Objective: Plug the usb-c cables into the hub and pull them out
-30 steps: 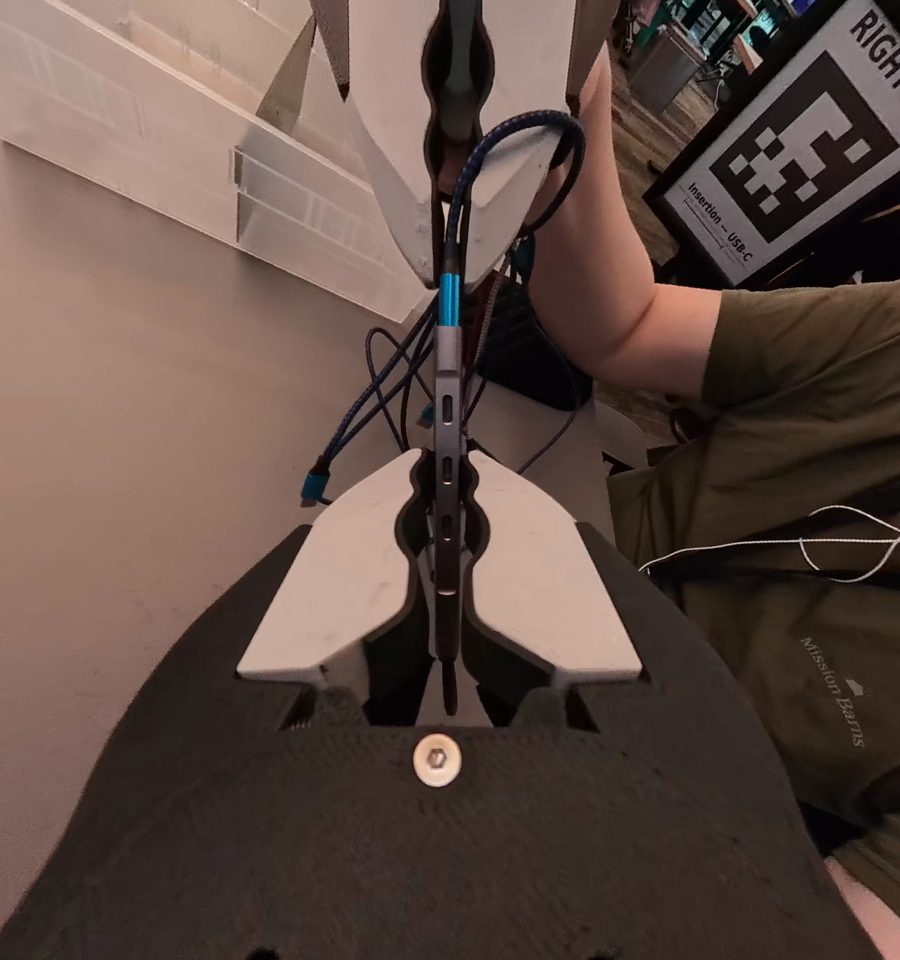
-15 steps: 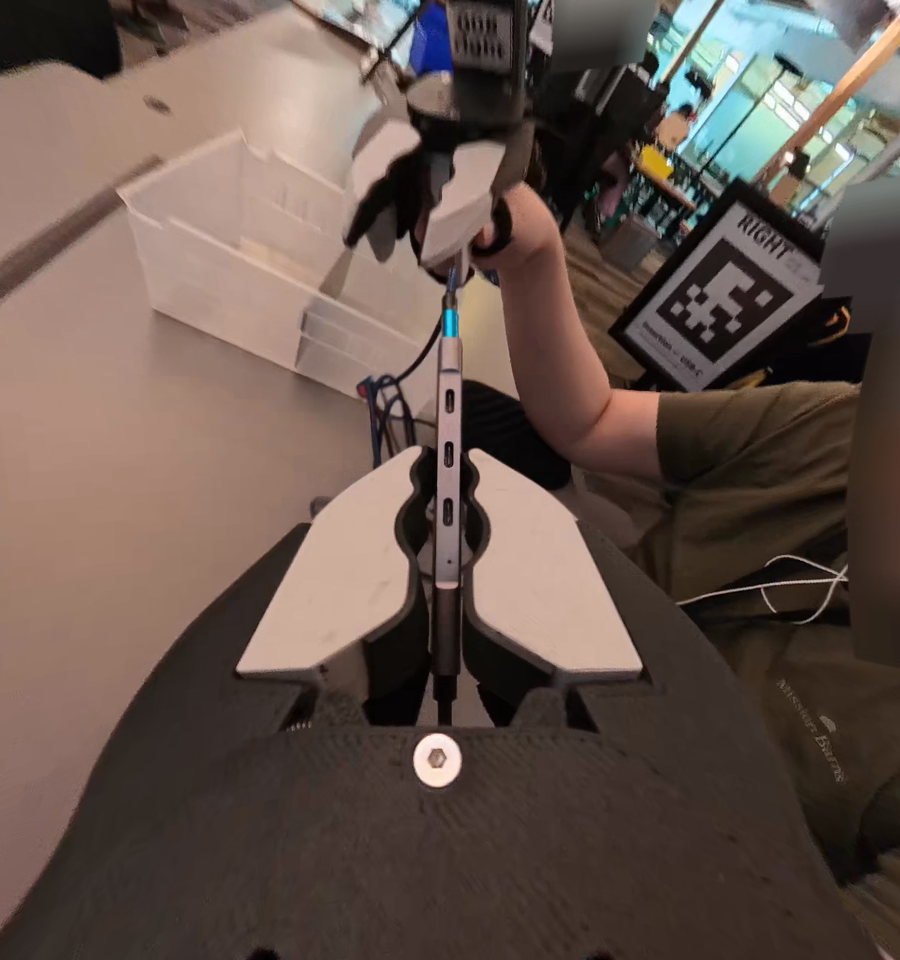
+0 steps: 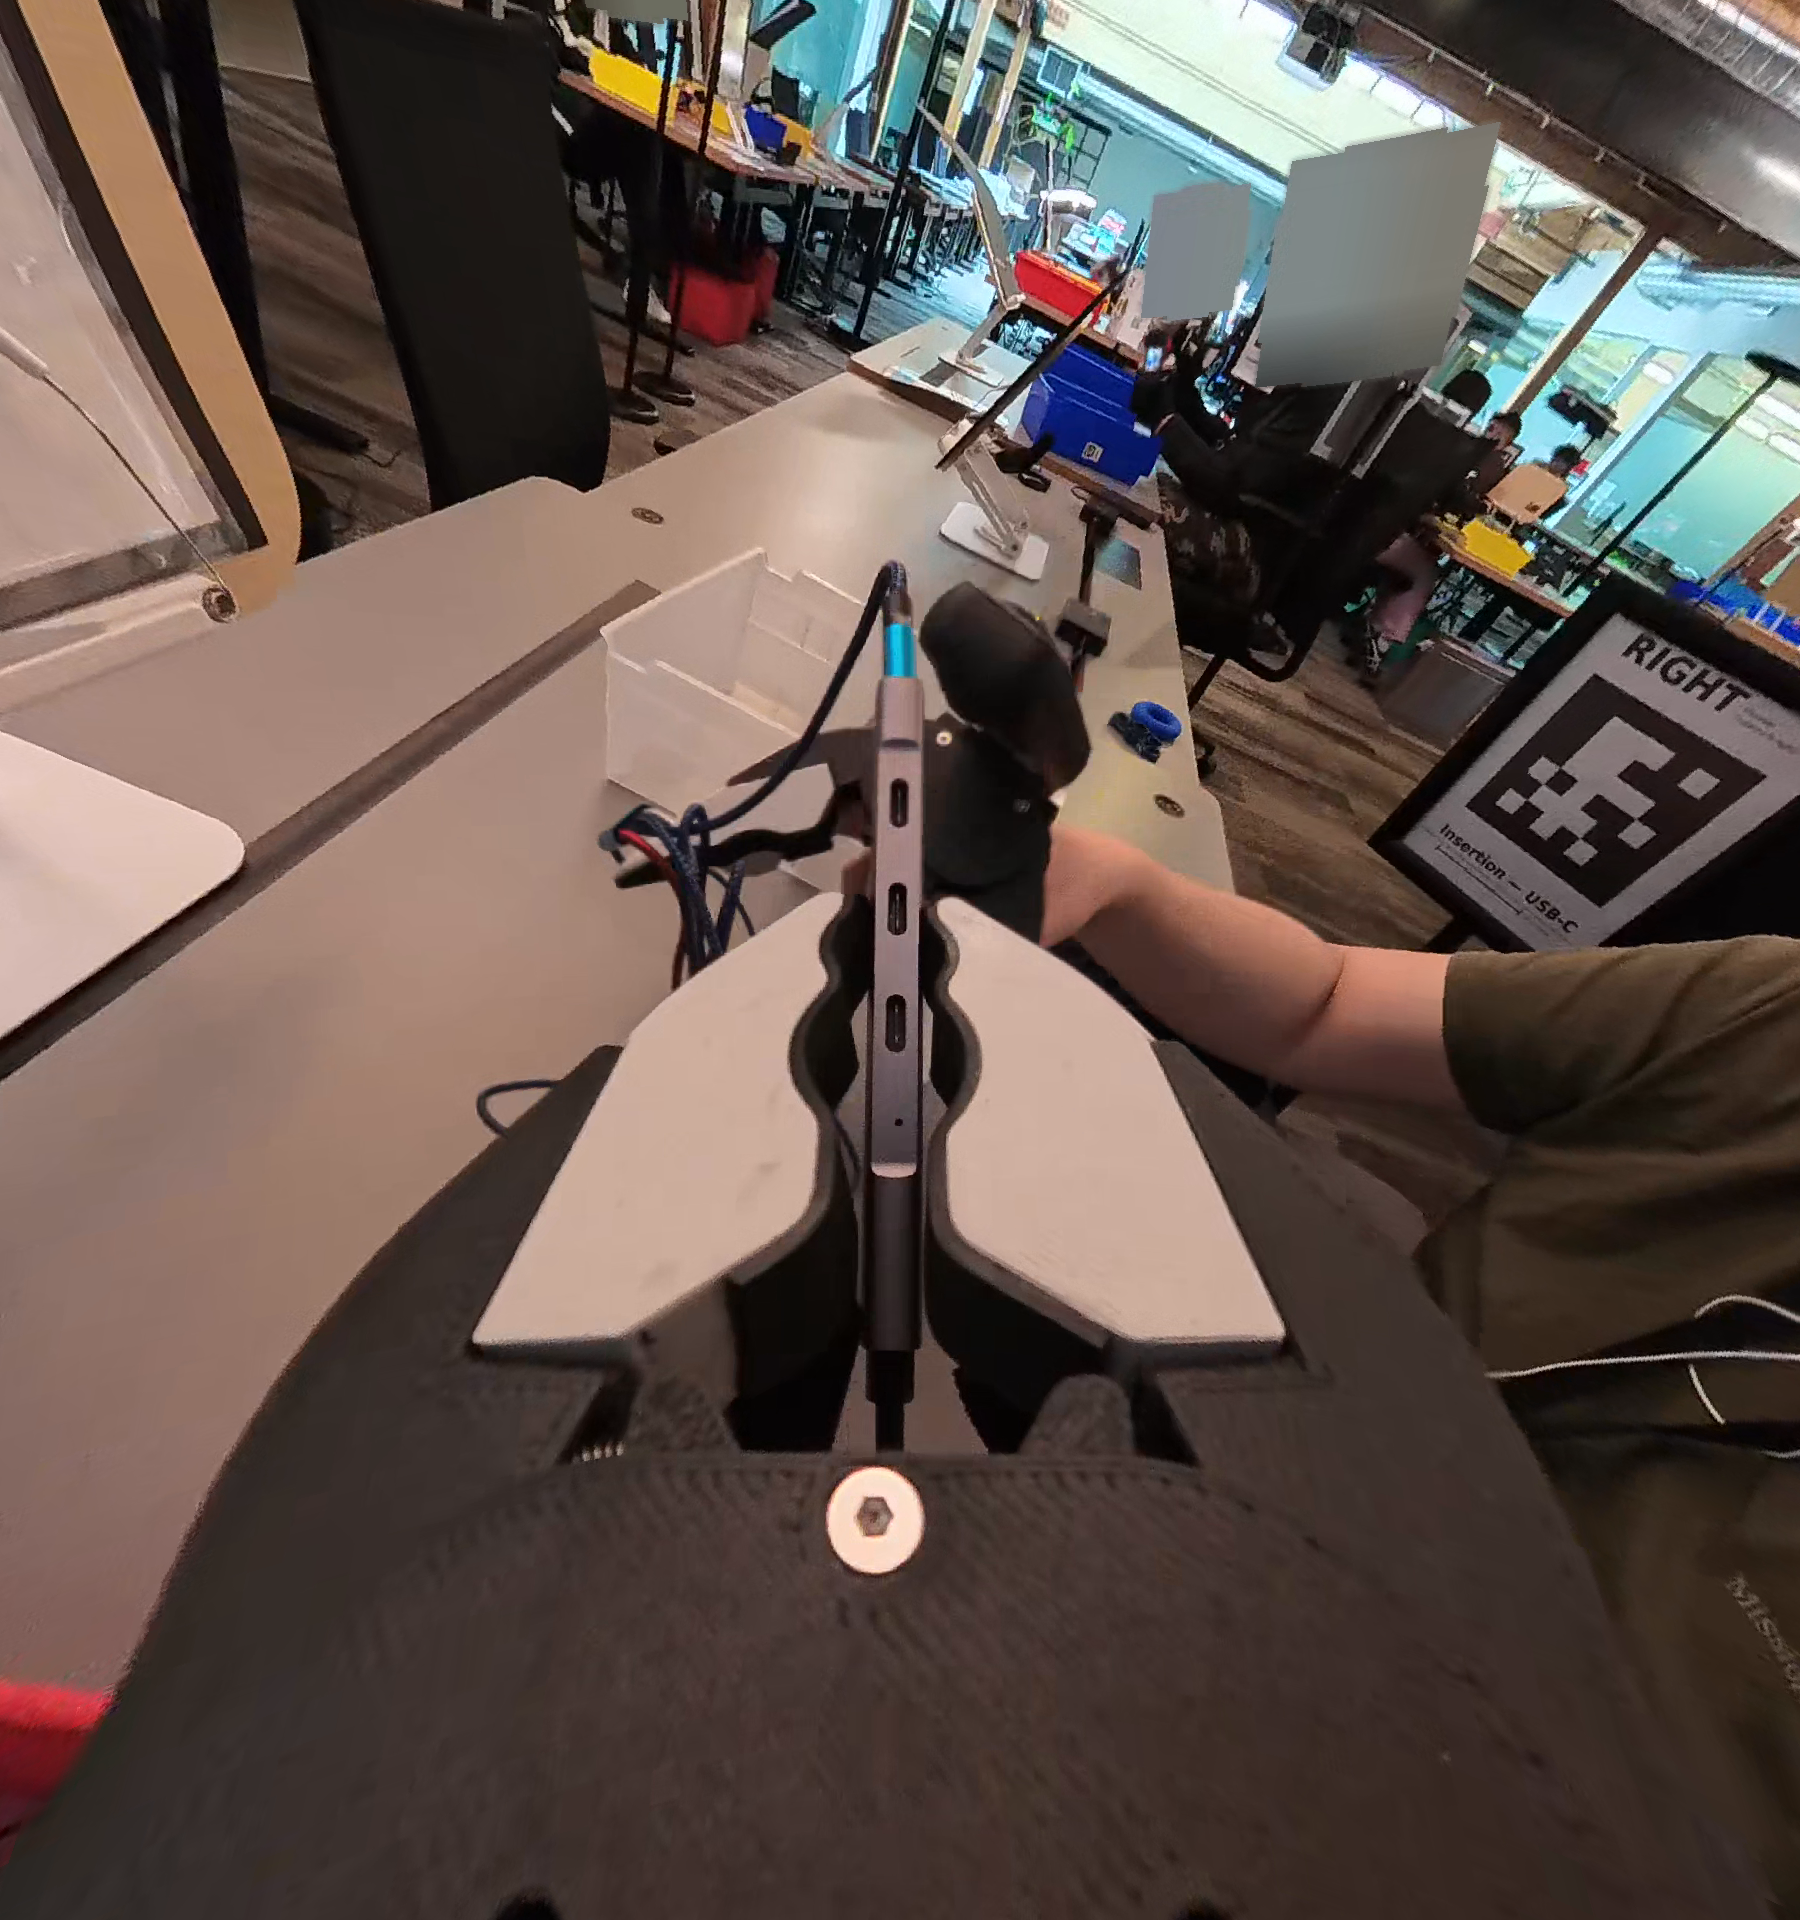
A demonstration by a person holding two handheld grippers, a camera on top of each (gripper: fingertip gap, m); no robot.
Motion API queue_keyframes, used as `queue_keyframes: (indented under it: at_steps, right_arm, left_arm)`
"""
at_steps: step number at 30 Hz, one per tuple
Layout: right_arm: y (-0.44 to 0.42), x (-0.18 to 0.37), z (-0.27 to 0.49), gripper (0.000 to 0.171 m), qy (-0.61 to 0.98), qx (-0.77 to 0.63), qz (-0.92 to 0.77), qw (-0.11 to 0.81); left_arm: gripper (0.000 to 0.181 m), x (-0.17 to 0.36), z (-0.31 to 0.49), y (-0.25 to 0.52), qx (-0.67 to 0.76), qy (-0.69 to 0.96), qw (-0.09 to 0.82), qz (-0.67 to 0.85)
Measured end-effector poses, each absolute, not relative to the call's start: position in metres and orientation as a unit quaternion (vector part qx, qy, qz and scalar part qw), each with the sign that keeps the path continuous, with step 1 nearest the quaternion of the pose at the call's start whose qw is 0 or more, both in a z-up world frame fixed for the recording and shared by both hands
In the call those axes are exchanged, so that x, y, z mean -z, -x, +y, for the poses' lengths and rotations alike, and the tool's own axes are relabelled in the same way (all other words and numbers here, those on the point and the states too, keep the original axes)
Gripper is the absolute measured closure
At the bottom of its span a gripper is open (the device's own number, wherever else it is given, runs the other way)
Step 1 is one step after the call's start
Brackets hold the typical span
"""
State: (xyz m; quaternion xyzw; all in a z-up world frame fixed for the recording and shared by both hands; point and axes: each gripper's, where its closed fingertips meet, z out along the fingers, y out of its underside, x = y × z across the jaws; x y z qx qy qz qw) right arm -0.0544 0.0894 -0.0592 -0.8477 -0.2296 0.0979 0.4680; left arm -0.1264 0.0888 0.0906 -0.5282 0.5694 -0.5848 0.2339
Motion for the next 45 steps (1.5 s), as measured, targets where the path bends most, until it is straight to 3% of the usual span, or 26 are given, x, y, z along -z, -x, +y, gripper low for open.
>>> queue_keyframes:
  at_steps: [5,12,16,18,19,20,21,22,24,26,32,34,45]
  right_arm:
    - [0.045,0.036,0.102,0.031,0.804,-0.059,-0.208,0.553]
    - [0.037,0.067,0.077,0.031,0.871,-0.175,-0.172,0.426]
    - [0.000,0.074,0.097,0.031,0.858,-0.016,-0.186,0.478]
    - [0.019,0.103,0.097,0.032,0.870,-0.037,-0.217,0.441]
    - [0.028,0.122,0.093,0.041,0.887,-0.060,-0.222,0.400]
    - [0.034,0.137,0.088,0.069,0.904,-0.079,-0.221,0.357]
    - [0.044,0.144,0.085,0.102,0.913,-0.120,-0.209,0.328]
    - [0.062,0.142,0.078,0.149,0.909,-0.199,-0.199,0.308]
    - [0.083,0.118,0.078,0.162,0.876,-0.322,-0.156,0.324]
    - [0.087,0.087,0.080,0.162,0.827,-0.404,-0.130,0.370]
    - [0.070,0.027,0.089,0.098,0.723,-0.464,-0.089,0.504]
    - [0.073,0.016,0.087,0.085,0.689,-0.488,-0.091,0.528]
    - [0.061,0.003,0.087,0.075,0.621,-0.596,-0.015,0.509]
  left_arm:
    - [0.173,-0.091,0.086,0.130,0.560,0.522,0.249,0.592]
    - [0.173,-0.102,0.089,0.137,0.570,0.521,0.262,0.579]
    - [0.173,-0.104,0.075,0.140,0.569,0.491,0.250,0.611]
    - [0.173,-0.103,0.071,0.140,0.570,0.483,0.245,0.617]
    - [0.173,-0.104,0.073,0.138,0.572,0.485,0.248,0.614]
    - [0.173,-0.104,0.075,0.137,0.573,0.489,0.250,0.608]
    - [0.173,-0.101,0.078,0.135,0.569,0.497,0.252,0.604]
    - [0.173,-0.098,0.083,0.133,0.564,0.506,0.256,0.600]
    - [0.173,-0.098,0.093,0.129,0.565,0.523,0.274,0.577]
    - [0.173,-0.104,0.102,0.125,0.587,0.530,0.291,0.538]
    - [0.173,-0.080,0.105,0.091,0.620,0.556,0.278,0.480]
    - [0.173,-0.068,0.099,0.079,0.611,0.562,0.275,0.485]
    - [0.172,-0.002,0.076,0.047,0.510,0.603,0.254,0.558]
